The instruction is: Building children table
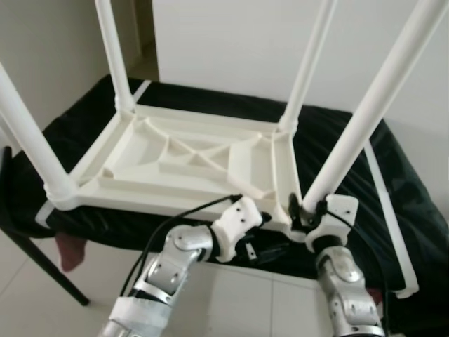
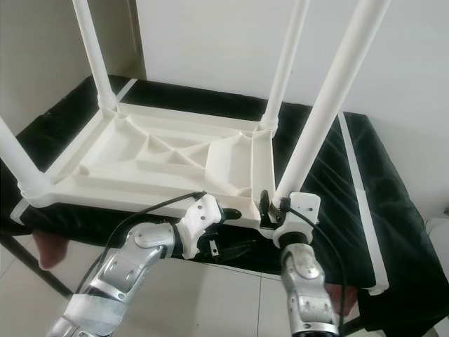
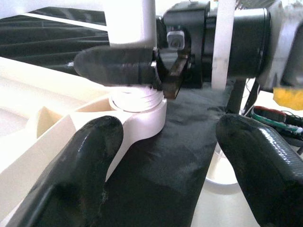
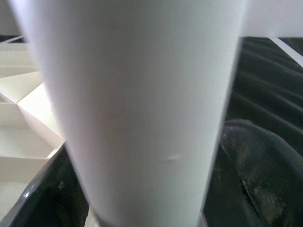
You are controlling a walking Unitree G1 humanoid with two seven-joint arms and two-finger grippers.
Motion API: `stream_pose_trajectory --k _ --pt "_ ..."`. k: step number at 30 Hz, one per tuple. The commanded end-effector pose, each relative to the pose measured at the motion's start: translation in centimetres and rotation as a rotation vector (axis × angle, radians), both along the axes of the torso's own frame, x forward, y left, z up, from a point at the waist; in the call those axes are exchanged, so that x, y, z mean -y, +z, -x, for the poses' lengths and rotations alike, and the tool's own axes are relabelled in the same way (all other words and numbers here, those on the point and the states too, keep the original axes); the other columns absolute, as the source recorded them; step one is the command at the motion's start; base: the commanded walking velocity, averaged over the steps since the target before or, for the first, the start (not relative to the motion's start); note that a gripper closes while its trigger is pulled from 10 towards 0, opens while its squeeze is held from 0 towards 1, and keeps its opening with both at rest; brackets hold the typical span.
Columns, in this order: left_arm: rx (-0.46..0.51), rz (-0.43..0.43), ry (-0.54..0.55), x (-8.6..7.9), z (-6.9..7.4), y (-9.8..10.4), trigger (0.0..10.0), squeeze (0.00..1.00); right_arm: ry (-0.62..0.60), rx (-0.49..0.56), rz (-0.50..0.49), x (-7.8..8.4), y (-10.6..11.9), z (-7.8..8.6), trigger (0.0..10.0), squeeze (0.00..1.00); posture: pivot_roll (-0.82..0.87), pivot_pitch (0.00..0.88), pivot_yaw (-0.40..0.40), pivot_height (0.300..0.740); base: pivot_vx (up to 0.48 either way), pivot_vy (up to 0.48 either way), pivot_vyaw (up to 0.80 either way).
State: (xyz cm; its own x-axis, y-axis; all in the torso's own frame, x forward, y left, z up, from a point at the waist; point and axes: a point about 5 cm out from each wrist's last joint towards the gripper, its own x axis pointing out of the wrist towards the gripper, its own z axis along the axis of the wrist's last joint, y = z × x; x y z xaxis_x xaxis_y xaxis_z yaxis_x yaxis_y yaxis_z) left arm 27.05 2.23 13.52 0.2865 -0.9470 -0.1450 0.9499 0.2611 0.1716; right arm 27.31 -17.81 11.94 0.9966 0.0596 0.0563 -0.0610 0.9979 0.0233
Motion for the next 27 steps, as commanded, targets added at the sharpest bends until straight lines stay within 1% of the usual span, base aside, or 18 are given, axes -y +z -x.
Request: stream_pose_trajectory --k 1,2,3,5,6,10,11,12,13,14,15,16,18,24,25,27 --pt "0.011 0.001 0.036 0.1 -0.3 0.2 10.0 0.0 0.104 -0.01 0.028 0.2 0.0 -0.3 10.0 0.0 0.0 0.0 -0.049 0.74 0.0 0.0 0.0" --pt "0.012 0.001 0.036 0.1 -0.3 0.2 10.0 0.0 0.154 -0.014 0.052 0.3 0.0 -0.4 10.0 0.0 0.0 0.0 -0.048 0.74 0.0 0.0 0.0" --pt "0.012 0.001 0.036 0.1 -0.3 0.2 10.0 0.0 0.154 -0.014 0.052 0.3 0.0 -0.4 10.0 0.0 0.0 0.0 -0.048 0.74 0.0 0.0 0.0" --pt "0.013 0.001 0.036 0.1 -0.3 0.2 10.0 0.0 0.223 -0.02 0.086 0.3 0.0 -0.6 10.0 0.0 0.01 0.0 -0.049 0.74 0.0 0.0 0.0" --pt "0.013 0.001 0.036 0.1 -0.3 0.2 10.0 0.0 0.223 -0.02 0.086 0.3 0.0 -0.6 10.0 0.0 0.01 0.0 -0.049 0.74 0.0 0.0 0.0" --pt "0.014 -0.001 0.04 0.1 -0.4 0.2 10.0 0.0 0.348 -0.051 0.126 0.5 -0.5 -1.0 10.0 0.0 0.01 0.0 -0.048 0.74 0.0 0.0 0.0" --pt "0.014 -0.001 0.04 0.1 -0.4 0.2 10.0 0.0 0.348 -0.051 0.126 0.5 -0.5 -1.0 10.0 0.0 0.01 0.0 -0.048 0.74 0.0 0.0 0.0" --pt "0.015 0.0 0.039 0.1 -0.4 0.2 10.0 0.0 0.379 -0.061 0.133 0.4 -0.6 -1.0 9.5 0.0 0.01 0.0 -0.05 0.74 0.0 0.0 0.0" --pt "0.015 0.0 0.039 0.1 -0.4 0.2 10.0 0.0 0.379 -0.061 0.133 0.4 -0.6 -1.0 9.5 0.0 0.01 0.0 -0.05 0.74 0.0 0.0 0.0" --pt "0.016 0.0 0.041 0.1 -0.4 0.2 10.0 0.0 0.403 -0.076 0.135 0.5 -0.8 -1.1 1.4 0.0 0.01 0.0 -0.051 0.74 0.0 0.0 0.0" --pt "0.017 0.0 0.042 0.1 -0.4 0.2 10.0 0.0 0.408 -0.083 0.136 0.6 -0.9 -1.2 1.4 0.0 0.01 0.0 -0.051 0.74 0.0 0.0 0.0" --pt "0.016 0.0 0.044 0.1 -0.4 0.2 10.0 0.0 0.412 -0.085 0.133 0.6 -1.0 -1.2 0.0 0.0 0.01 0.0 -0.053 0.74 0.0 0.0 0.0" --pt "0.015 0.002 0.047 0.0 -0.4 0.3 10.0 0.0 0.425 -0.088 0.145 0.7 -1.0 -1.2 0.0 0.0 0.02 0.0 -0.056 0.74 0.0 0.0 0.0" --pt "0.015 0.001 0.052 -0.1 -0.4 0.2 10.0 0.0 0.432 -0.098 0.136 1.1 -1.3 -1.1 0.0 0.0 0.02 0.0 -0.058 0.74 0.0 0.0 0.0" --pt "0.015 0.002 0.052 -0.1 -0.4 0.2 10.0 0.0 0.432 -0.105 0.133 1.1 -1.3 -1.1 1.1 0.0 0.02 0.0 -0.057 0.74 0.0 0.0 0.0" --pt "0.015 0.002 0.052 -0.1 -0.4 0.2 10.0 0.0 0.432 -0.105 0.133 1.1 -1.3 -1.1 1.1 0.0 0.02 0.0 -0.057 0.74 0.0 0.0 0.0"
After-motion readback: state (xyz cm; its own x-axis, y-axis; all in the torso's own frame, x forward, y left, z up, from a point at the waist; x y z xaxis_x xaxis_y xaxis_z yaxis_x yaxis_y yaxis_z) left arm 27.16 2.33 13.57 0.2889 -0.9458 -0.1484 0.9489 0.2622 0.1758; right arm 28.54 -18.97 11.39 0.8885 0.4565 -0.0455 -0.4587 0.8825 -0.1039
